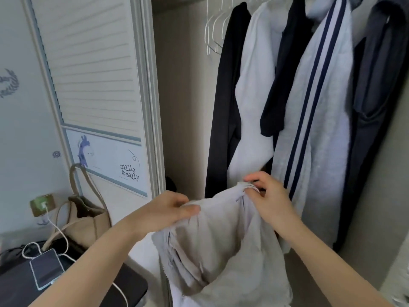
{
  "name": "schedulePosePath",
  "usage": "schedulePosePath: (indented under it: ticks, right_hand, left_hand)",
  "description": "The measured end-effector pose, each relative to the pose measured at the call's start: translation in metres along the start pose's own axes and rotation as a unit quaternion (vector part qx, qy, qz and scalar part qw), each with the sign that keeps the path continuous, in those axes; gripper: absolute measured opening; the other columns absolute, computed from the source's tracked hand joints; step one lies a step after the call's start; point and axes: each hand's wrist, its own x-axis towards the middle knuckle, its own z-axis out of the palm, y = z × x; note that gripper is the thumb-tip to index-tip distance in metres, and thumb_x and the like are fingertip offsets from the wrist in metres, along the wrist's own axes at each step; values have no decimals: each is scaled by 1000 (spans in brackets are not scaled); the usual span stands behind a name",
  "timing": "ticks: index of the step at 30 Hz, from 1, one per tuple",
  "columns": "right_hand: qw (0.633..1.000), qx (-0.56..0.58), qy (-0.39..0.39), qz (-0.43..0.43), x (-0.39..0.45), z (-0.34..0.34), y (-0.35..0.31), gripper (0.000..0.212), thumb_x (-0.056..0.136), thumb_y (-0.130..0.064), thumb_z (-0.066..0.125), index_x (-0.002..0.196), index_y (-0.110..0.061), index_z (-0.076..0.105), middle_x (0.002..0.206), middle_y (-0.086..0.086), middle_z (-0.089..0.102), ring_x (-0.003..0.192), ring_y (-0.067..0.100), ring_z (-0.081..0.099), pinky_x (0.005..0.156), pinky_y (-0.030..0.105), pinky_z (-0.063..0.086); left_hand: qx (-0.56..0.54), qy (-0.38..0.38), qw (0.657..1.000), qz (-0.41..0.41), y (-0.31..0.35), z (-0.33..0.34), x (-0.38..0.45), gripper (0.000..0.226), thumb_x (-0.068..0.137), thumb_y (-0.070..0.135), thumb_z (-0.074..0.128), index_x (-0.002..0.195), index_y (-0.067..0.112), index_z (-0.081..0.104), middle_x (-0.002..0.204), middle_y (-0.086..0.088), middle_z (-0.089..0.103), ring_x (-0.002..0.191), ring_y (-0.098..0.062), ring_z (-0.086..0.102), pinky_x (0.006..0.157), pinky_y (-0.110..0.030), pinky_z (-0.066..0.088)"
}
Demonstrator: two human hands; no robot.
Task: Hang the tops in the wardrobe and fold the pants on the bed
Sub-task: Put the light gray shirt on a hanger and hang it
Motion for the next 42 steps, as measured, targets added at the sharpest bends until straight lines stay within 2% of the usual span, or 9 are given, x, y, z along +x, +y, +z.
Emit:
schedulePosePath:
  ticks: [3, 7, 15, 22, 26, 30, 33, 36, 42]
  right_hand:
    - [999, 2, -7, -38, 30, 14, -2, 25, 85, -12, 67, 86, -36, 62, 85, -16, 66, 81, -6, 60, 69, 8, 42]
    - [995, -22, -36, -86, 63, 29, -8, 33, 80, -11, 73, 79, -40, 59, 79, -15, 66, 76, -4, 58, 64, 5, 43]
    - [986, -57, -42, -148, 116, 49, -38, 14, 84, -10, 65, 82, -23, 69, 79, -11, 67, 72, 2, 58, 64, 9, 43]
    - [968, -138, -62, -198, 174, 52, -93, 6, 85, -25, 66, 79, -27, 65, 69, -13, 67, 67, 0, 61, 61, 20, 50]
    - [939, -217, 11, -267, 220, 50, -139, 15, 89, -16, 53, 84, -17, 66, 74, -5, 67, 74, 10, 62, 68, 30, 53]
    - [864, -370, 36, -338, 272, 56, -179, 22, 94, -18, 43, 79, -6, 54, 70, 5, 52, 71, 25, 53, 58, 34, 44]
    - [808, -502, 4, -308, 300, 45, -189, 17, 94, -14, 42, 78, -9, 40, 64, 4, 37, 67, 29, 44, 58, 32, 35]
    - [792, -538, 25, -287, 315, 26, -187, 5, 92, -8, 42, 94, -10, 37, 83, 15, 48, 77, 31, 48, 63, 34, 36]
    - [747, -629, 192, -96, 324, -6, -185, 47, 83, 0, 54, 124, -1, 32, 111, 20, 56, 95, 34, 60, 65, 35, 49]
  left_hand:
    - [-51, 147, 988, 22, 9, -13, 22, 39, 91, 40, 64, 78, 2, 62, 68, -15, 58, 63, -24, 57, 67, -33, 43]
    - [29, 300, 953, 42, 5, -36, 47, 32, 94, 30, 58, 63, 23, 56, 50, 9, 52, 53, -10, 48, 57, -29, 37]
    - [79, 309, 946, 49, 4, -85, 101, 23, 100, 36, 49, 88, 19, 59, 80, -2, 64, 78, -19, 60, 68, -24, 45]
    - [133, 437, 864, 211, 43, -136, 133, 24, 101, 30, 46, 77, 29, 43, 66, 13, 53, 61, -9, 52, 53, -13, 33]
    - [182, 448, 842, 239, 63, -165, 159, 20, 101, 27, 45, 83, 20, 47, 73, 2, 57, 65, -18, 52, 58, -34, 39]
    - [210, 423, 843, 258, 79, -182, 182, 21, 101, 26, 45, 85, 13, 49, 76, -7, 60, 72, -30, 56, 64, -41, 45]
    - [224, 398, 857, 239, 92, -186, 198, 21, 101, 30, 45, 86, 14, 48, 78, -6, 60, 74, -30, 57, 65, -41, 47]
    - [236, 379, 868, 218, 100, -188, 211, 24, 98, 34, 49, 84, 14, 52, 78, -6, 60, 76, -29, 59, 65, -38, 47]
    - [194, 325, 904, 198, 102, -192, 238, 27, 93, 32, 56, 71, 16, 52, 71, 0, 56, 66, -17, 54, 53, -29, 35]
